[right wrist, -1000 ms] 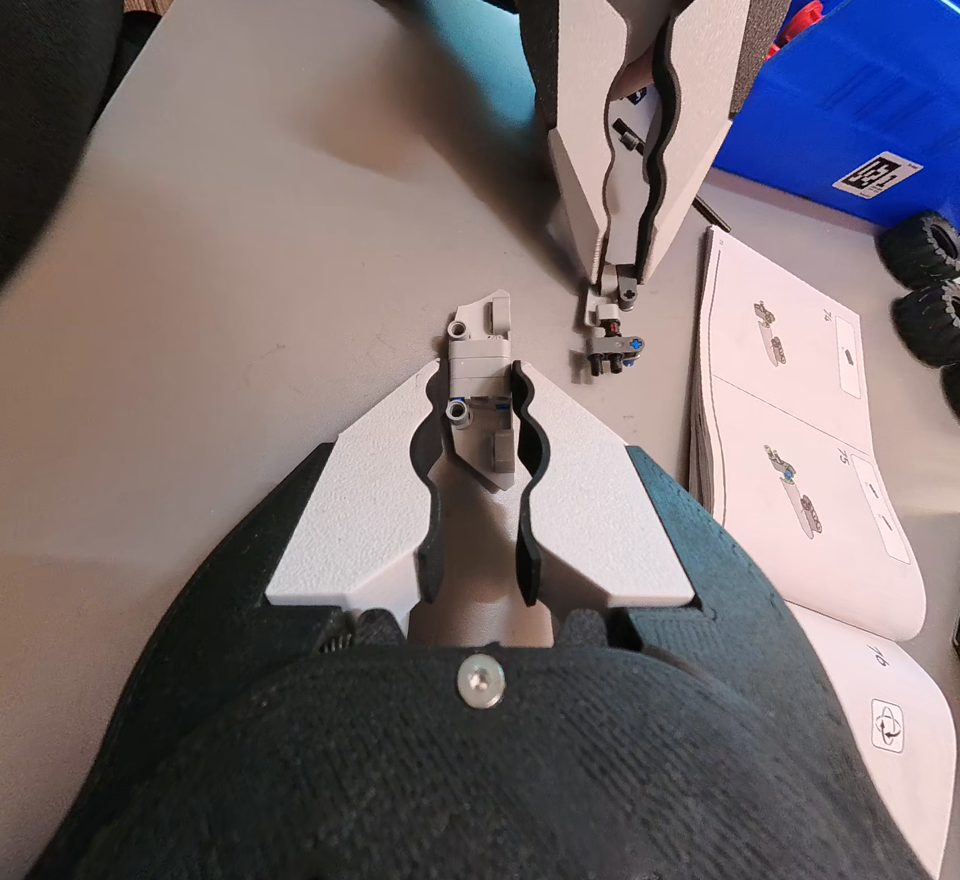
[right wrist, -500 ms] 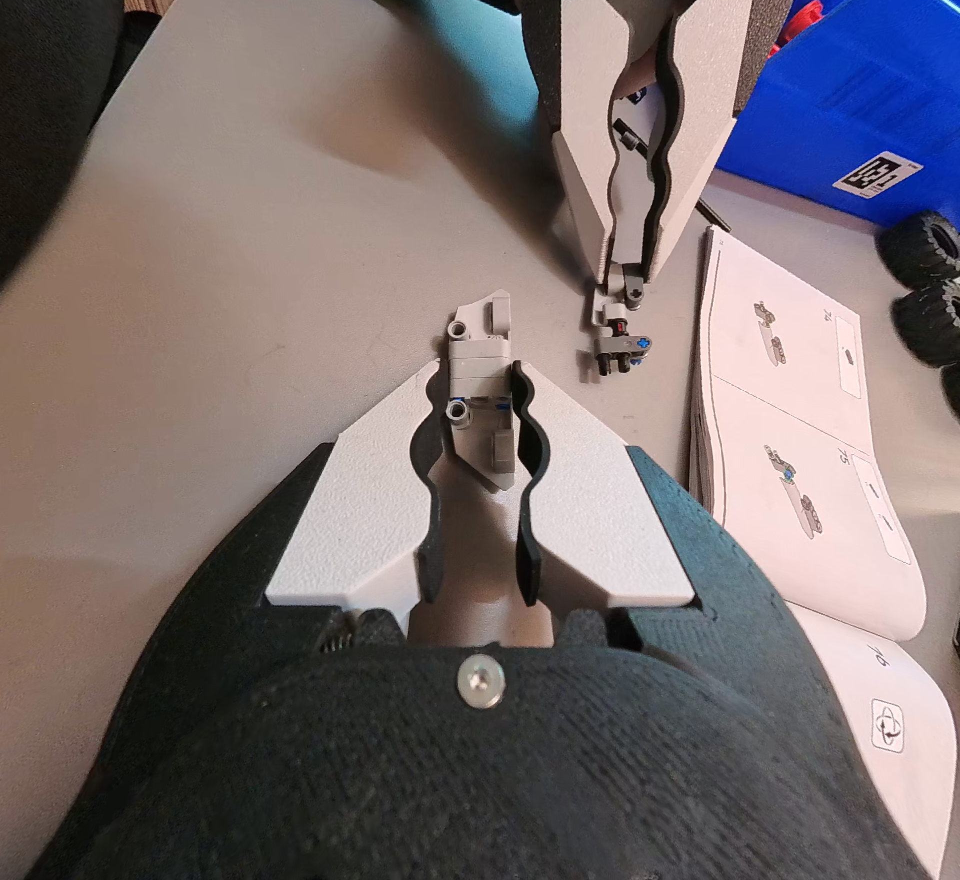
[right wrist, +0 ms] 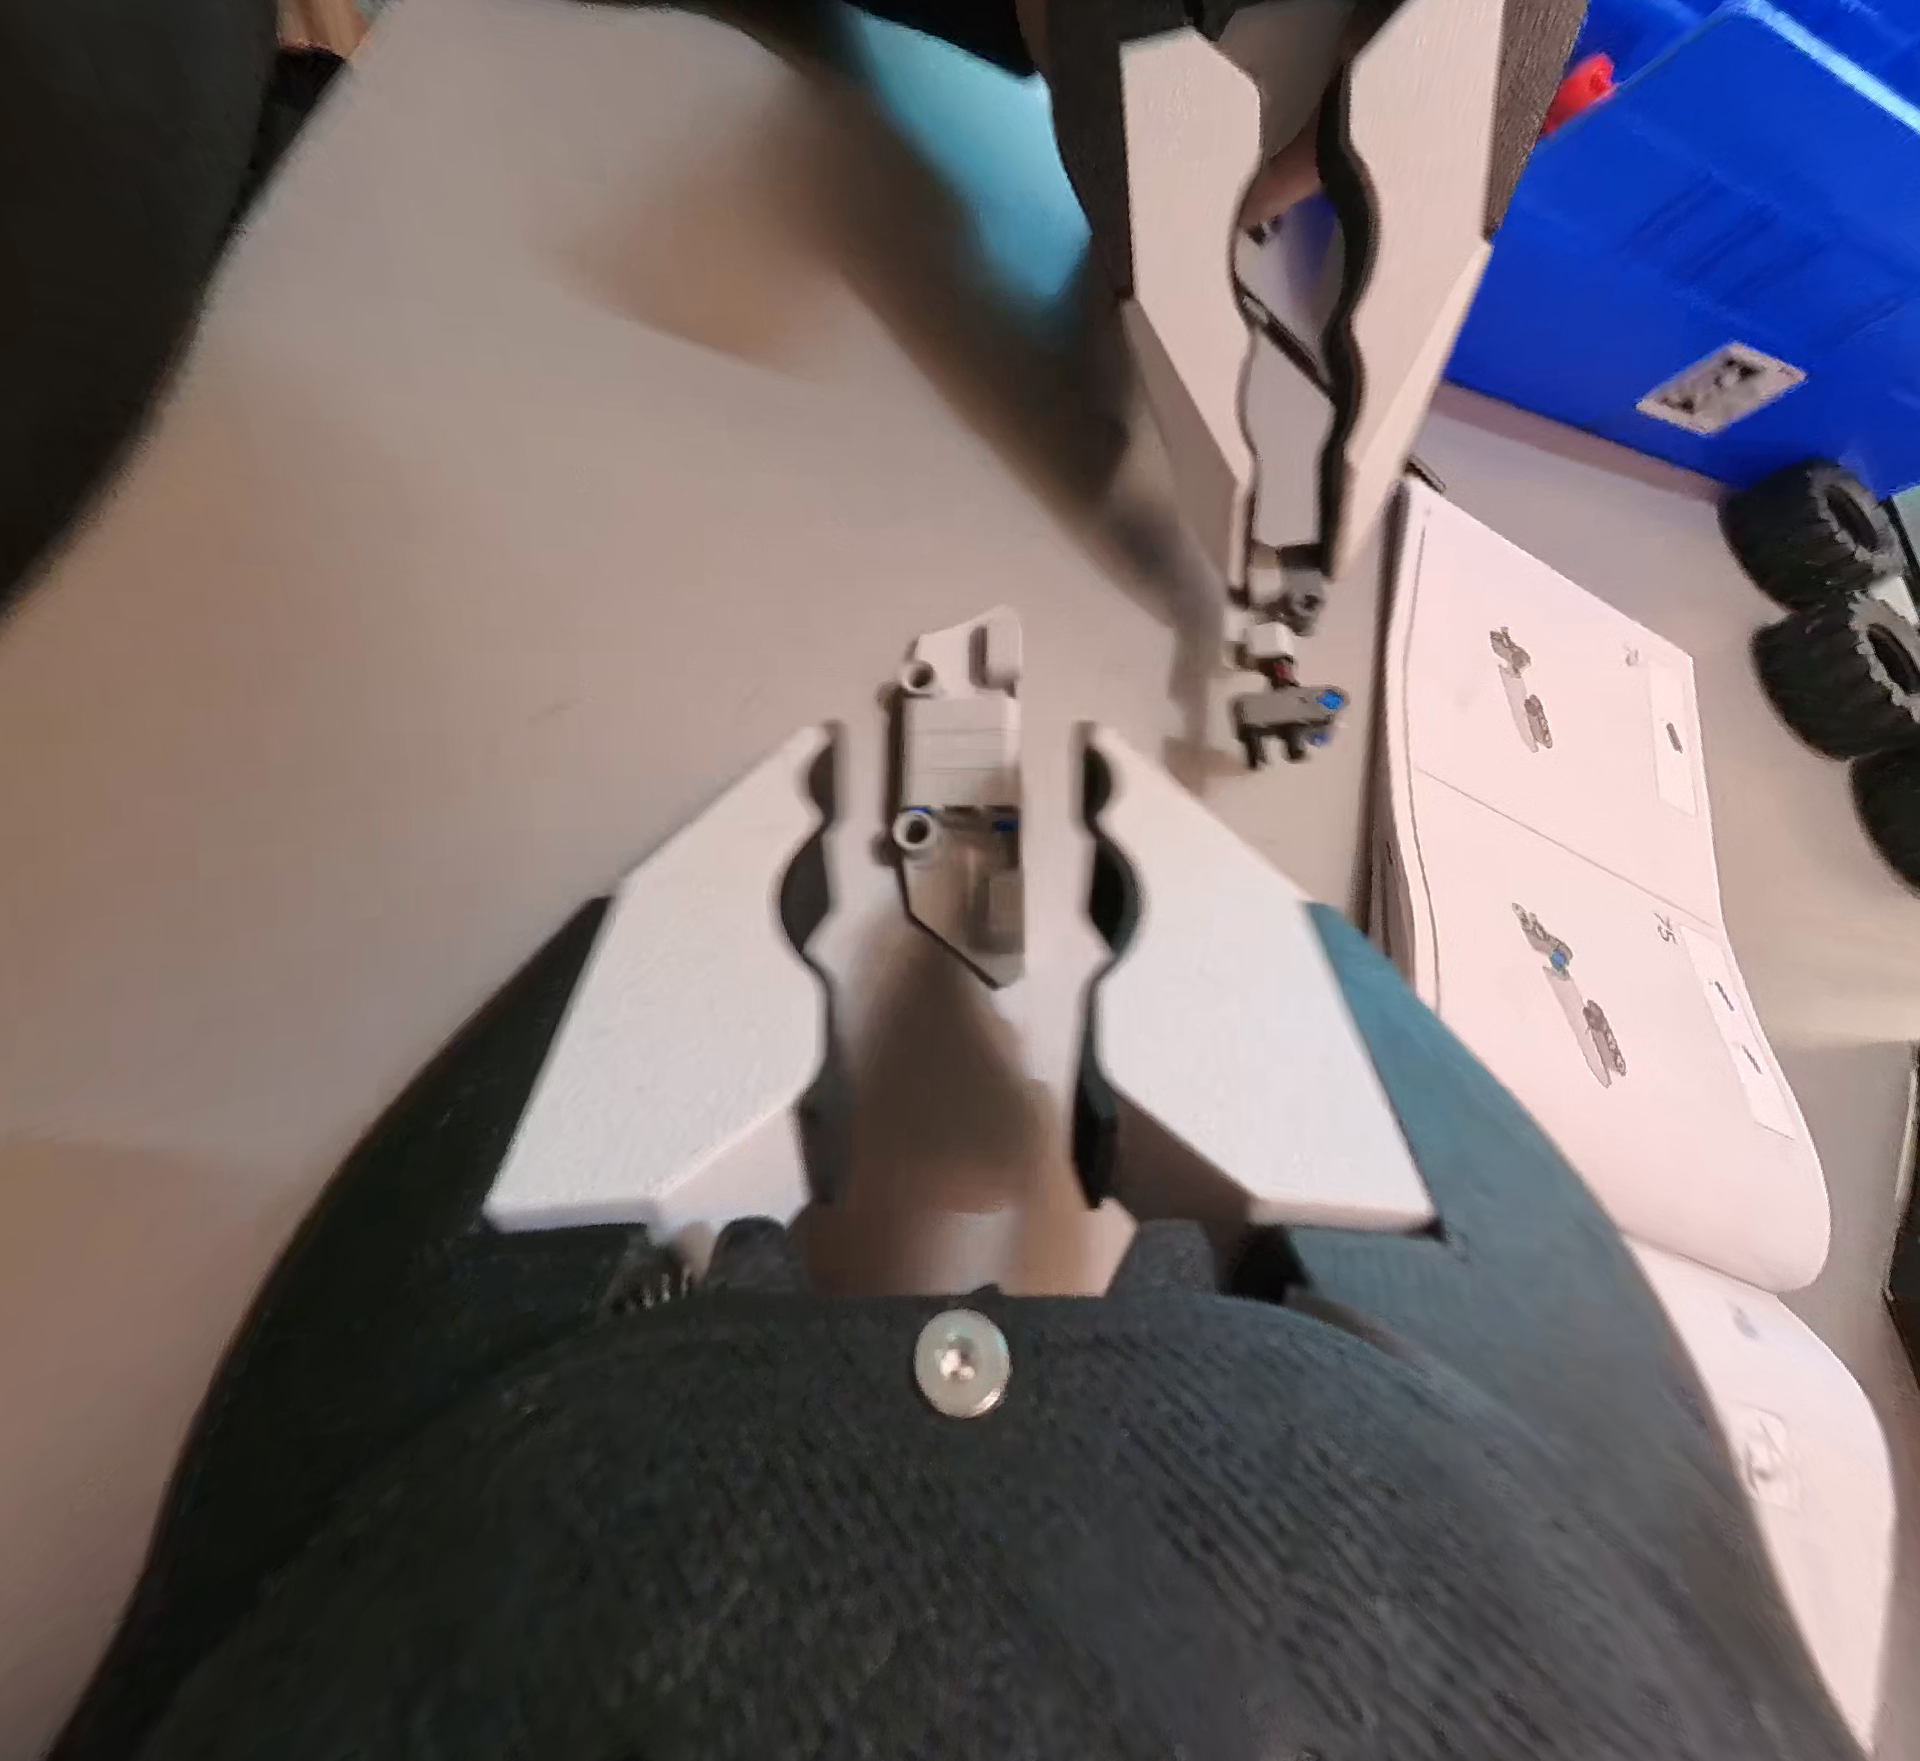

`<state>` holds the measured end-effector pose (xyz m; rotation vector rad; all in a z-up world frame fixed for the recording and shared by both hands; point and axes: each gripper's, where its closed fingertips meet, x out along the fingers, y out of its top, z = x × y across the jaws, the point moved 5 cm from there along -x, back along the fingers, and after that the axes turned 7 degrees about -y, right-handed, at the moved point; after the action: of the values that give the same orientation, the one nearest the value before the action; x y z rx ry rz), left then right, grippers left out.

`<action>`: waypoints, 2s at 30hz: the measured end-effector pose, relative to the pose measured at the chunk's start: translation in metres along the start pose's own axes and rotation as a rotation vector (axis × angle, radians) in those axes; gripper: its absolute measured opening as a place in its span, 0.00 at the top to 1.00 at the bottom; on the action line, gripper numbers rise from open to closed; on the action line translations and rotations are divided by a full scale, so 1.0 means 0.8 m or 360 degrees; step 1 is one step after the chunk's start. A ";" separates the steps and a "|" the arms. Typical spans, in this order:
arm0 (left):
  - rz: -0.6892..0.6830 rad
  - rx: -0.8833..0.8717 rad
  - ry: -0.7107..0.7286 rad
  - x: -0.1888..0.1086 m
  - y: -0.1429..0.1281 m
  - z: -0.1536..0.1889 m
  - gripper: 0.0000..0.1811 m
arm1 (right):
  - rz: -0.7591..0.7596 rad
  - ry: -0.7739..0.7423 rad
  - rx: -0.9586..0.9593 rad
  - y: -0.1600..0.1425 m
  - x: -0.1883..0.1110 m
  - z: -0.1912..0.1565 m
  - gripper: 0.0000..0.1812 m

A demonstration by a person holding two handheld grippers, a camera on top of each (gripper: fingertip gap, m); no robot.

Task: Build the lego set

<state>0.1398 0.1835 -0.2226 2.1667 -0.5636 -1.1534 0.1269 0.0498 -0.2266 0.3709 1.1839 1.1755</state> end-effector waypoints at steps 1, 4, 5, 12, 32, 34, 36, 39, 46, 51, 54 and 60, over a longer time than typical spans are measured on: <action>0.0011 0.0025 0.0036 -0.001 0.003 -0.001 0.93 | 0.0038 0.0026 0.0026 0.003 -0.004 -0.001 0.68; 0.0070 0.0152 0.0214 -0.007 0.018 -0.009 0.93 | 0.0218 -0.0067 0.0245 0.024 -0.031 0.022 0.68; 0.0080 0.0218 0.0295 -0.011 0.024 -0.012 0.93 | 0.0277 -0.0171 0.0369 0.028 -0.041 0.039 0.71; 0.0051 0.0698 0.0701 -0.020 0.068 -0.009 0.93 | 0.0441 -0.0407 0.0910 0.013 -0.044 0.084 0.77; 0.0320 0.0209 0.0641 -0.030 0.059 -0.026 0.84 | -0.0259 -0.1418 -0.1186 0.039 -0.036 0.056 0.97; 0.0362 0.0169 0.0663 -0.036 0.058 -0.030 0.86 | -0.0422 -0.1411 -0.1467 0.036 -0.022 0.048 0.97; 0.0367 0.0172 0.0686 -0.039 0.057 -0.031 0.88 | -0.0429 -0.1369 -0.1469 0.036 -0.015 0.044 0.98; 0.0334 0.0176 0.0698 -0.038 0.055 -0.032 0.89 | -0.0419 -0.1386 -0.1430 0.036 -0.018 0.046 0.97; 0.0232 0.0182 0.0749 -0.036 0.047 -0.036 0.93 | -0.0552 -0.1323 -0.1337 0.020 -0.013 0.049 0.97; 0.0081 0.0165 0.0815 -0.035 0.033 -0.042 0.96 | -0.0586 -0.1279 -0.1276 0.012 -0.008 0.049 0.98; 0.0004 0.0197 0.0836 -0.035 0.026 -0.044 0.97 | -0.0609 -0.1285 -0.1237 0.009 -0.008 0.052 0.97; -0.0022 0.0181 0.0859 -0.039 0.018 -0.048 0.97 | -0.0609 -0.1293 -0.1263 0.008 -0.007 0.053 0.97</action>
<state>0.1543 0.2047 -0.1775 2.4461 -0.3768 -0.5074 0.1600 0.0614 -0.2021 -0.0122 0.0335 0.9175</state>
